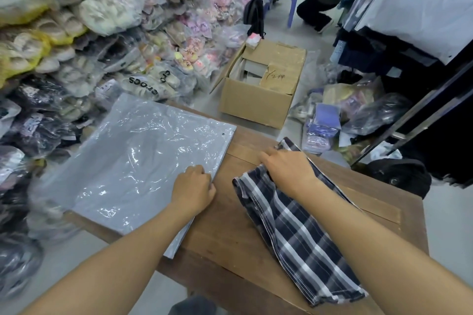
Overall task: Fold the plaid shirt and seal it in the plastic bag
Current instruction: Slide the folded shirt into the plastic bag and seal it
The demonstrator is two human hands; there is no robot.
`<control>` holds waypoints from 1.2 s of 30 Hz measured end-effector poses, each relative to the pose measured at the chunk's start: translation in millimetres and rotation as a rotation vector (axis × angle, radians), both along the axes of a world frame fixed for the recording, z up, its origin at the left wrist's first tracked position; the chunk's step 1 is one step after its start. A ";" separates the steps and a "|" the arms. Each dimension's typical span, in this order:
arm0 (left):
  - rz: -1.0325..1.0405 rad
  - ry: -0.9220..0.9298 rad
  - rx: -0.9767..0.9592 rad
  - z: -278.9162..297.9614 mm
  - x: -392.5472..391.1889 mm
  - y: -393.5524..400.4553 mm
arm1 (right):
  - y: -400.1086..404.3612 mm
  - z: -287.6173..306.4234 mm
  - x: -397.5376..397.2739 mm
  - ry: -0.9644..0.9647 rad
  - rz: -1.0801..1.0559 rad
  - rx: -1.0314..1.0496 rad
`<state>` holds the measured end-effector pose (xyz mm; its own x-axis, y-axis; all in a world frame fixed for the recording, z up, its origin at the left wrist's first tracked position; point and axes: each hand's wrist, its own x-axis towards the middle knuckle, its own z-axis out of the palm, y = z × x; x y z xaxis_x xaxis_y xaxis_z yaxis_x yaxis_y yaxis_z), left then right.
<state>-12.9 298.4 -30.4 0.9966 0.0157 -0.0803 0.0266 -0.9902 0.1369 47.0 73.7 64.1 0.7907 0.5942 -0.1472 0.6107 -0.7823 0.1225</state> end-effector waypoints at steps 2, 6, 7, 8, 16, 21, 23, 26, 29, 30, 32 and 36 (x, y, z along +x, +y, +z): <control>0.009 0.004 0.013 3.4 -0.9 -5.8 | 2.1 5.8 -0.1 -0.015 0.020 0.066; 0.037 -0.052 -0.039 1.6 1.8 -7.3 | 4.3 -6.6 -10.5 0.015 0.152 0.152; 0.024 -0.063 -0.074 -1.2 1.7 -2.6 | 3.9 -12.3 -13.1 0.031 0.178 0.170; 0.003 -0.060 -0.108 -3.3 0.7 2.7 | 3.3 -18.0 -15.0 0.041 0.197 0.186; -0.027 0.017 -0.051 4.0 -3.3 -1.8 | 7.3 -33.5 -28.0 0.079 0.194 0.229; -0.076 0.052 0.086 10.1 -3.1 -8.4 | 6.7 -28.7 -30.3 0.116 0.159 0.244; 0.006 0.014 0.011 12.9 0.7 -10.8 | 4.9 -27.7 -31.1 0.131 0.136 0.255; 0.256 -0.061 -0.189 18.7 9.9 -5.6 | 0.7 -26.8 -30.9 0.169 0.085 0.278; 0.390 -0.083 -0.386 28.2 16.2 2.6 | -1.5 -22.7 -28.7 0.171 0.060 0.321; 0.403 -0.077 -0.435 30.8 17.5 4.4 | -0.9 -20.5 -27.9 0.159 0.058 0.344; 0.415 -0.113 -0.545 37.5 21.4 5.0 | 3.0 -15.6 -26.2 0.119 0.063 0.393; 0.304 -0.125 -0.627 51.3 21.1 -5.2 | 23.3 -10.9 -21.6 0.037 0.139 0.486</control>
<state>8.2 293.1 20.9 0.9578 0.2829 -0.0509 0.2366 -0.6751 0.6987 25.4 97.0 53.1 0.6989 0.7001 0.1463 0.7101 -0.6547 -0.2592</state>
